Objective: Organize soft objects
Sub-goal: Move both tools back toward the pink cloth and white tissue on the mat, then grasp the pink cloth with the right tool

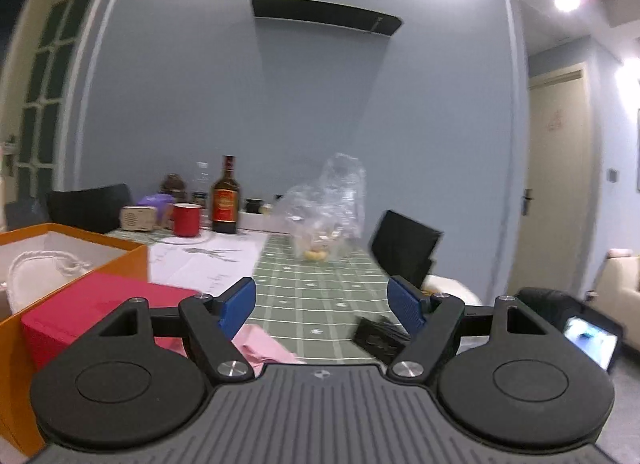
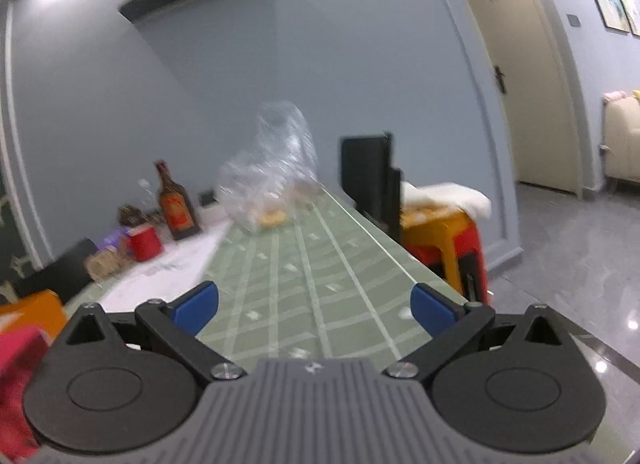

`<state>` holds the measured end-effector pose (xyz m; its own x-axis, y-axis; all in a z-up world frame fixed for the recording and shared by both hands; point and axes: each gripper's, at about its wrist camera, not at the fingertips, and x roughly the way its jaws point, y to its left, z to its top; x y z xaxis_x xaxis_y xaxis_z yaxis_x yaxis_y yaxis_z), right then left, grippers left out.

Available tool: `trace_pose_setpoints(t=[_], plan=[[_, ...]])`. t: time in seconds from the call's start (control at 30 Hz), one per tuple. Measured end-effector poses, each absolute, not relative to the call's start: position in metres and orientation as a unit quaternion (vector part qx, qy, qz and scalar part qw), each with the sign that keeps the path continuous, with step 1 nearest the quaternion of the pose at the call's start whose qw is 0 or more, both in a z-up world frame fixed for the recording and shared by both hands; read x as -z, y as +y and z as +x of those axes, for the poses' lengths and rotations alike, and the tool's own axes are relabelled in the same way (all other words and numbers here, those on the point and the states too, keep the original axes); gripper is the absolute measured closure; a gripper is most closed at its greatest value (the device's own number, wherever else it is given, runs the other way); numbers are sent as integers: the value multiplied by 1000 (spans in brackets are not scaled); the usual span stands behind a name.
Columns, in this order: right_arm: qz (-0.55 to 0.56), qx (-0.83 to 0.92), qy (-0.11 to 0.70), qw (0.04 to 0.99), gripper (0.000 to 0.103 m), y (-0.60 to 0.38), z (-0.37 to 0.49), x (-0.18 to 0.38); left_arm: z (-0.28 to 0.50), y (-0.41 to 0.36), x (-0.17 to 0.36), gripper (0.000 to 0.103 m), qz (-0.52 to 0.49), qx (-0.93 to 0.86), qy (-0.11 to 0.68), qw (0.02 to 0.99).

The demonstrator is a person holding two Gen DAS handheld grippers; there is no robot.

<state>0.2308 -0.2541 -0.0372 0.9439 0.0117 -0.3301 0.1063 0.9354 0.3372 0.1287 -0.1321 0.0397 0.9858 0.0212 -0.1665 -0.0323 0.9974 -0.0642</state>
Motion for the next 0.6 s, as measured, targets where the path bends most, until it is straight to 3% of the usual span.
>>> trace_pose_setpoints(t=[0.17, 0.6], plan=[[222, 11, 174, 959, 3, -272, 234, 44, 129, -127, -18, 15, -57, -45, 105, 992], [184, -63, 191, 962, 3, -248, 239, 36, 157, -130, 21, 15, -38, -69, 226, 971]])
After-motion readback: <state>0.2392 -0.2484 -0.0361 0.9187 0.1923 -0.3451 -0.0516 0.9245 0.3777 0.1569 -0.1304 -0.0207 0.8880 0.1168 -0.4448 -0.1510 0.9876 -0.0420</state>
